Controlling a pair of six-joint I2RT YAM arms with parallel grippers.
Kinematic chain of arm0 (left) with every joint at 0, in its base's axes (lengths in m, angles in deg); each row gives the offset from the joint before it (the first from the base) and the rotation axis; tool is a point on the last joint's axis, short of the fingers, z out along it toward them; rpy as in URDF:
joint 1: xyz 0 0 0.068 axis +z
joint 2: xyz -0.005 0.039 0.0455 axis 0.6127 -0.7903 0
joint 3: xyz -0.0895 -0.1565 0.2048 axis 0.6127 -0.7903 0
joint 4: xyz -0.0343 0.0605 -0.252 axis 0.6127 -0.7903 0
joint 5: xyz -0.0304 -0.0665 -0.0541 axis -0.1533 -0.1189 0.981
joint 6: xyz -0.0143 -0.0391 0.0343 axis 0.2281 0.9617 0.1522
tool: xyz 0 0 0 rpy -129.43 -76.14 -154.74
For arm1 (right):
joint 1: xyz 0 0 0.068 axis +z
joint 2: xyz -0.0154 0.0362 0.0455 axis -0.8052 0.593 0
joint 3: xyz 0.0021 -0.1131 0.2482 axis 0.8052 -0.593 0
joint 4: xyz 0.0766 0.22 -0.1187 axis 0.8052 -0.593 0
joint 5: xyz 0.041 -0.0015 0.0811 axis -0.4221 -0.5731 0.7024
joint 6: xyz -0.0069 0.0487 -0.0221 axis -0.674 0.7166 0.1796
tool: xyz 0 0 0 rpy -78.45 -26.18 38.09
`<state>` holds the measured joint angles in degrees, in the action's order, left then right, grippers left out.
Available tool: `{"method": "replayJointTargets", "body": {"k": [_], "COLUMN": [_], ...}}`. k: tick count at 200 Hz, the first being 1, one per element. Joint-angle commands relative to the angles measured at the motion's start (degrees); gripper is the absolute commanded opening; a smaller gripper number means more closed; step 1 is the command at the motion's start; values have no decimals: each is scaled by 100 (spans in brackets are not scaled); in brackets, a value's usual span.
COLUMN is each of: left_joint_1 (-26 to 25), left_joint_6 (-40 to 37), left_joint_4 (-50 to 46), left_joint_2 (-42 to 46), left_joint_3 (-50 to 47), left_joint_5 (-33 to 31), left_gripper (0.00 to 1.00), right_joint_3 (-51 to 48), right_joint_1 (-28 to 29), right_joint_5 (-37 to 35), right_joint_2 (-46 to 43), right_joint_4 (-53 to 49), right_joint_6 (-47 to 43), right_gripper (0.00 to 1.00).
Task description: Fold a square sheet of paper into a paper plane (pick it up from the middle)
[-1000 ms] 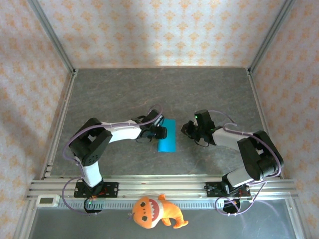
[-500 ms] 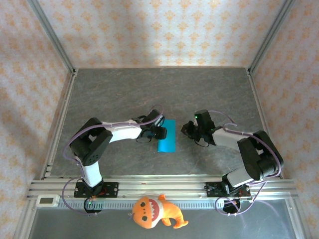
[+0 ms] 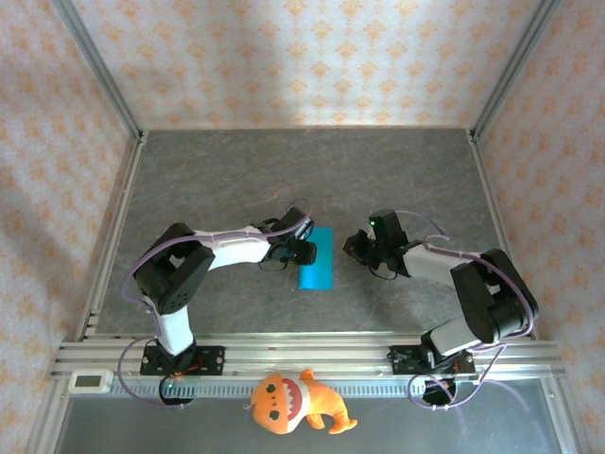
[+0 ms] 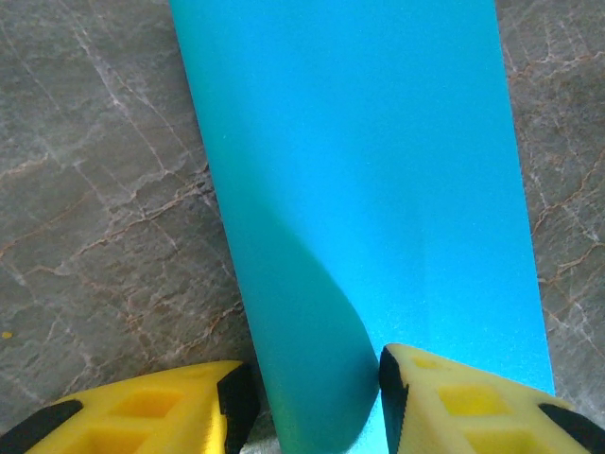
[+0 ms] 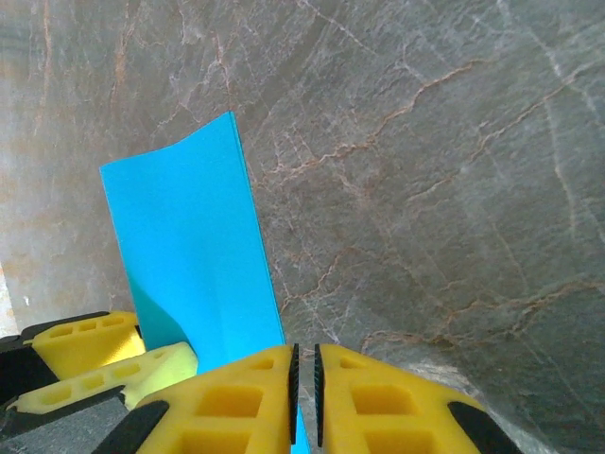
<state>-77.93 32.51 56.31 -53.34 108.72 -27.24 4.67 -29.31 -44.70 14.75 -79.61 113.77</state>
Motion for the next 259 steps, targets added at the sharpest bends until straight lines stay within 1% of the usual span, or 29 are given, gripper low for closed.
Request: {"method": "replayJointTargets", "body": {"k": [1, 10, 34, 86, 115, 129, 157, 178, 228, 259], "left_joint_1": [138, 139, 140, 138, 143, 139, 145, 139, 144, 140], "left_joint_6": [-198, -202, -136, -165, -168, -175, -182, -190, -203, -199], "left_joint_4": [-121, -123, -124, -77, -77, -68, -72, -60, -46, -26], "left_joint_2": [-500, -666, -630, -645, -648, -653, -662, -645, -634, -661], "left_joint_3": [-122, -122, -175, -183, -187, -192, -201, -219, -262, -254], "left_joint_5": [-774, -783, -914, -863, -860, -863, -932, -916, -933, -916], "left_gripper": [48, 48, 48, 48, 48, 48, 48, 48, 48, 48], "right_joint_3": [-90, -93, -113, -139, -233, -249, -95, 102, 412, 526], "right_joint_1": [-37, -36, -35, -39, -29, -15, 85, 219, 528, 608], "right_joint_5": [32, 51, 111, 228, 672, 769, 691, 543, 461, 562], "right_joint_2": [-151, -152, -150, -132, -93, -62, 164, 391, 767, 981], "right_joint_4": [136, 153, 210, 351, 890, 1073, 1032, 853, 829, 778], "right_joint_6": [36, 36, 63, 115, 282, 377, 431, 430, 454, 442], "right_gripper": [16, 16, 16, 15, 11, 8, 0, 0, 0, 0]}}
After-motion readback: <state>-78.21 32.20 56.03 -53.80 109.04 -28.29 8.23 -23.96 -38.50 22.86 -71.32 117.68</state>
